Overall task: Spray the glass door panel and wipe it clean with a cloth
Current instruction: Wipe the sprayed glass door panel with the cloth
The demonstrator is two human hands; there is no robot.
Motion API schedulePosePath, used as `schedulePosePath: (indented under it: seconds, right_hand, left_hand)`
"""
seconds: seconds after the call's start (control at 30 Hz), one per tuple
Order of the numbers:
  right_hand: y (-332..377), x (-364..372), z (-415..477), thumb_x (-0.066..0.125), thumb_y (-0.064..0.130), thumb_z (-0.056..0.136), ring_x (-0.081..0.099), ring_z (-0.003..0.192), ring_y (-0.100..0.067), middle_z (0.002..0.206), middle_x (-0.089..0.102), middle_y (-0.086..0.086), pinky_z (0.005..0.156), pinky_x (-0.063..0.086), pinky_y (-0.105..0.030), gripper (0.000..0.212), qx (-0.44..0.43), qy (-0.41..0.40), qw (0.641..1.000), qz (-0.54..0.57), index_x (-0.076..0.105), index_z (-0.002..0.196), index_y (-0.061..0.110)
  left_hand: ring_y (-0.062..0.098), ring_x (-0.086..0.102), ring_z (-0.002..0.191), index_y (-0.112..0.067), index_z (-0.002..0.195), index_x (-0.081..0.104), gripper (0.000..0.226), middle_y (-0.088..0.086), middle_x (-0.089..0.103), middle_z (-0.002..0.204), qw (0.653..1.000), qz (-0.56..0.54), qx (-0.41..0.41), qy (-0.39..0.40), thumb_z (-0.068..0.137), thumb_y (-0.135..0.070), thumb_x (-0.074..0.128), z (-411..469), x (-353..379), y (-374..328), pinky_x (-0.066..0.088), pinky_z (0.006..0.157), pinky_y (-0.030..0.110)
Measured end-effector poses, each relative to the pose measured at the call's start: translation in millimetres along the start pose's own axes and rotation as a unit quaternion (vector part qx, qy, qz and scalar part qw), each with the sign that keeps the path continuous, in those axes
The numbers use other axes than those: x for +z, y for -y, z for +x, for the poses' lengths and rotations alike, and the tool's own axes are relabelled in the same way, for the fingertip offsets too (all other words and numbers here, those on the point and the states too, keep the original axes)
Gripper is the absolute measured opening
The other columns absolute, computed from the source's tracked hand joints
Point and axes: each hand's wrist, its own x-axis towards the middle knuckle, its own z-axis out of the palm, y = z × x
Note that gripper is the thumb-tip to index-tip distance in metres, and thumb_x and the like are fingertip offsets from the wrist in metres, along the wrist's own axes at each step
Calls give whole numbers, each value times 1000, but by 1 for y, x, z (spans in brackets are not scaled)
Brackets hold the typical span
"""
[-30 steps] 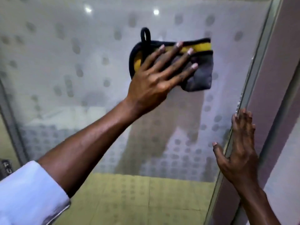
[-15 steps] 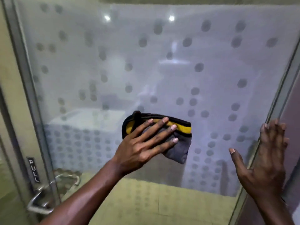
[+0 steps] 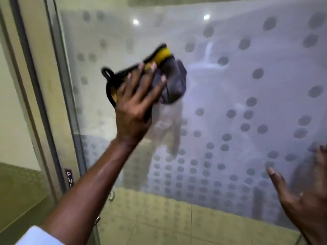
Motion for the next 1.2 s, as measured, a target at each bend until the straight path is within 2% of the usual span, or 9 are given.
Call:
schedulePosePath:
  seconds: [0.1, 0.17, 0.23, 0.37, 0.5, 0.63, 0.83, 1.07, 1.2]
  right_hand:
    - [46, 3, -11, 63, 58, 96, 21, 171, -45, 184, 22, -21, 134, 19, -74, 96, -108, -19, 994, -21, 33, 172, 7]
    - [70, 10, -15, 68, 52, 93, 22, 169, -51, 182, 21, -26, 130, 18, -80, 94, -129, 2, 991, -30, 37, 170, 6]
    - [84, 11, -12, 67, 51, 94, 22, 166, -59, 180, 21, -31, 127, 18, -84, 90, -119, -1, 992, -44, 40, 169, 8]
    - [106, 15, -12, 57, 57, 100, 23, 164, -63, 178, 22, -37, 119, 30, -88, 82, -94, -6, 995, -43, 45, 167, 11]
    - [130, 25, -14, 68, 51, 95, 27, 163, -62, 174, 25, -42, 122, 30, -84, 82, -94, -19, 995, -34, 50, 164, 12]
    - [145, 39, -17, 69, 54, 94, 21, 168, -55, 180, 17, -35, 130, 20, -76, 85, -111, -17, 992, -51, 44, 169, 22]
    - [149, 46, -17, 68, 60, 92, 13, 171, -51, 183, 10, -31, 132, 19, -76, 92, -108, -23, 993, -48, 37, 172, 26]
    - [195, 57, -17, 67, 50, 101, 13, 172, -49, 184, 10, -27, 137, 24, -65, 85, -182, 4, 983, 21, 35, 173, 20]
    - [223, 70, -21, 65, 50, 103, 9, 173, -46, 185, 7, -27, 139, 19, -62, 86, -188, 44, 981, -15, 28, 175, 19]
  left_hand:
    - [43, 37, 167, -17, 165, 56, 53, 16, 46, 176, 994, -22, -3, 103, 117, -1, 39, -94, -8, -44, 41, 129, 61]
    - [42, 36, 168, -19, 167, 52, 56, 14, 43, 178, 985, -29, 32, 165, 117, 2, 37, -140, -24, -46, 40, 130, 62]
    - [42, 34, 169, -21, 170, 48, 67, 13, 40, 180, 983, -5, 44, 178, 112, 11, 40, -143, -28, -15, 38, 132, 62]
    - [43, 37, 167, -17, 166, 55, 66, 16, 45, 176, 991, 41, 28, 123, 109, 14, 48, -88, -31, 54, 34, 134, 62]
    - [43, 40, 166, -18, 166, 53, 65, 18, 48, 175, 998, 44, -2, 45, 108, 10, 54, -13, -23, 113, 33, 133, 65]
    - [48, 37, 166, -16, 168, 51, 74, 20, 47, 175, 999, 20, -40, 10, 101, 17, 58, -34, -14, 99, 28, 133, 72]
    - [49, 30, 169, -16, 171, 43, 85, 18, 37, 180, 991, 5, -84, 106, 93, 19, 44, -137, -36, 64, 28, 131, 78]
    - [46, 39, 166, -9, 166, 52, 49, 21, 47, 174, 992, 1, -125, 30, 118, -3, 42, -80, -36, 121, 34, 131, 72]
    - [50, 41, 163, -5, 163, 56, 51, 24, 49, 172, 992, -8, -124, 2, 114, 7, 50, -65, -20, 104, 33, 129, 75]
